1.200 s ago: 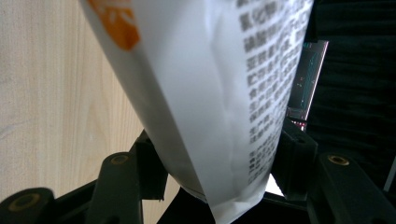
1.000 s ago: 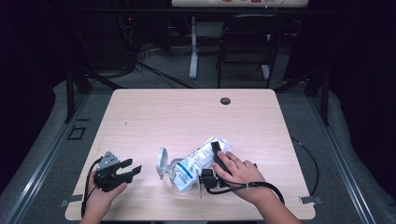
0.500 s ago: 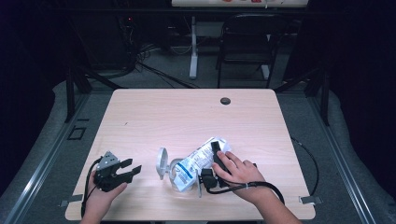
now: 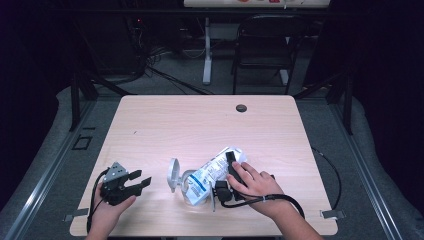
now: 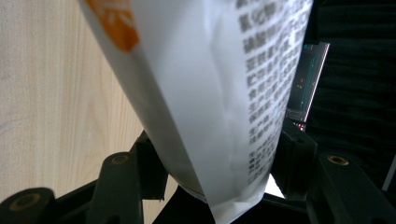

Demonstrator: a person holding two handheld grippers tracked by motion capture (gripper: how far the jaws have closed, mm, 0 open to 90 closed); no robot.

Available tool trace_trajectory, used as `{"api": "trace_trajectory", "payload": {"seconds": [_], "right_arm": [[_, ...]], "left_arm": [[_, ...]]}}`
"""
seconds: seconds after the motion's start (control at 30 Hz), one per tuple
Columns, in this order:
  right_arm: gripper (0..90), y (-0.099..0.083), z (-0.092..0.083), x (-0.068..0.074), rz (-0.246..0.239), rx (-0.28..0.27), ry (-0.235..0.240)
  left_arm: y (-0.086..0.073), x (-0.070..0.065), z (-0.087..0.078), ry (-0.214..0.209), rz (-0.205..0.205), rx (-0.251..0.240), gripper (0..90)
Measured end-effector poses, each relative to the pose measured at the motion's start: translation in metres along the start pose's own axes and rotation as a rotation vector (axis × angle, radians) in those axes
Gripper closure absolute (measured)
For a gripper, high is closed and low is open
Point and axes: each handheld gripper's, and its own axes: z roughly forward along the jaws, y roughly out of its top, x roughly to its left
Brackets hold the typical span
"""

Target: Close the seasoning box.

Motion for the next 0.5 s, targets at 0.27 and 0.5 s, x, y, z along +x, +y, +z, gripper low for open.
{"api": "trace_trajectory", "payload": {"seconds": [0.27,0.5], "right_arm": [[47.0,0.0007,-0.0006,-0.0012,-0.017,0.006,-0.002],[47.1,0.0011,-0.0007,-0.0018,-0.025,0.005,-0.003]], "left_arm": [[-0.0002,0.0005,-0.0001,0.001,-0.002,-0.002,49.6],[-0.0001,0.0008,-0.0003,0.002,0.001,-0.003,49.6]]}}
